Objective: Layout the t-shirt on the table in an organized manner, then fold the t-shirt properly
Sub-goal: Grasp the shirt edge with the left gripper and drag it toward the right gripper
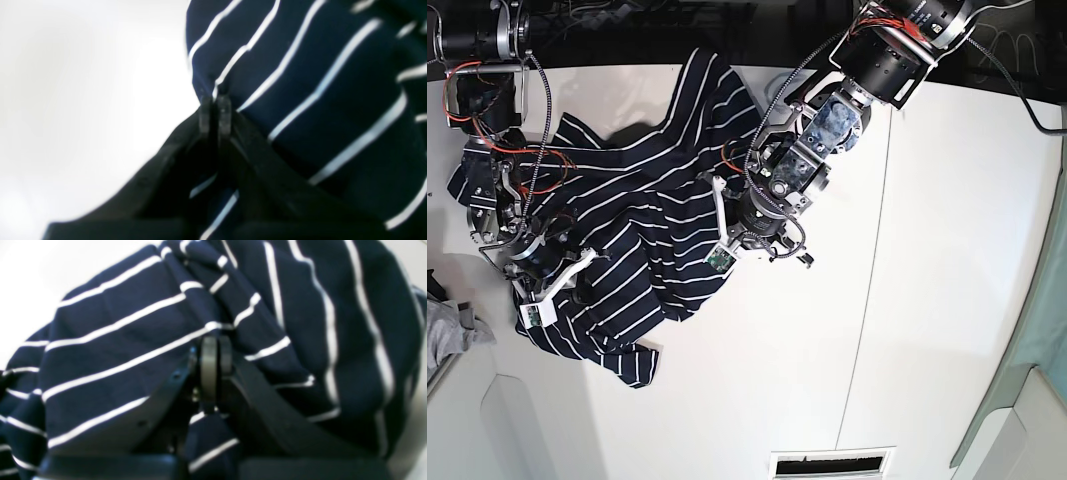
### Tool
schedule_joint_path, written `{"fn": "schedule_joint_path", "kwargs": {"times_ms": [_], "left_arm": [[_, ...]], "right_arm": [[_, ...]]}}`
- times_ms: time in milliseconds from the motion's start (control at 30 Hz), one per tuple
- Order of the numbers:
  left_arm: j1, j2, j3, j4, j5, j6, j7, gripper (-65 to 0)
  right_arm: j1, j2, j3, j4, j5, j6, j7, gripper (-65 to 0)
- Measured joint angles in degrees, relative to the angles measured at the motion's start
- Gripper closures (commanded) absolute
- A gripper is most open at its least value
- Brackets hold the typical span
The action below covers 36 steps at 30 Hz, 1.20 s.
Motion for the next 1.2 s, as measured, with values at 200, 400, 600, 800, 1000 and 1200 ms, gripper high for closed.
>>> {"fn": "schedule_joint_path", "kwargs": {"times_ms": [200, 400, 600, 800, 1000, 1200], "left_arm": [[0.0, -6.0, 0.0, 10.5, 1.7, 0.2, 6.1, 0.0], [0.9, -13.3, 0.1, 26.1, 0.8, 0.1, 12.5, 0.0], [7.7, -19.1, 0.2, 38.9, -2.9, -6.3, 13.5, 0.0], [15.1, -21.6, 0.2, 44.8, -10.5, -15.4, 13.5, 0.0], [19.6, -21.8, 0.2, 44.8, -17.3, -22.9, 15.5, -3.6], [19.4, -21.6, 0.2, 44.8, -18.2, -23.8, 14.5, -14.9]], "right_arm": [[-0.2, 0.5, 8.0, 7.6, 0.1, 3.8, -1.1, 0.0], [-5.4, 4.2, 15.3, 16.9, 8.0, 4.5, -7.4, 0.0], [-14.1, 6.8, 22.1, 23.9, 13.7, 5.2, -9.8, 0.0], [-23.4, 7.1, 25.8, 25.0, 17.2, 4.9, -10.2, 0.0], [-29.6, 3.6, 25.8, 25.0, 17.6, 4.8, -10.2, -17.8], [-30.0, 2.3, 26.2, 25.0, 19.0, 4.8, -7.0, -31.7]]}}
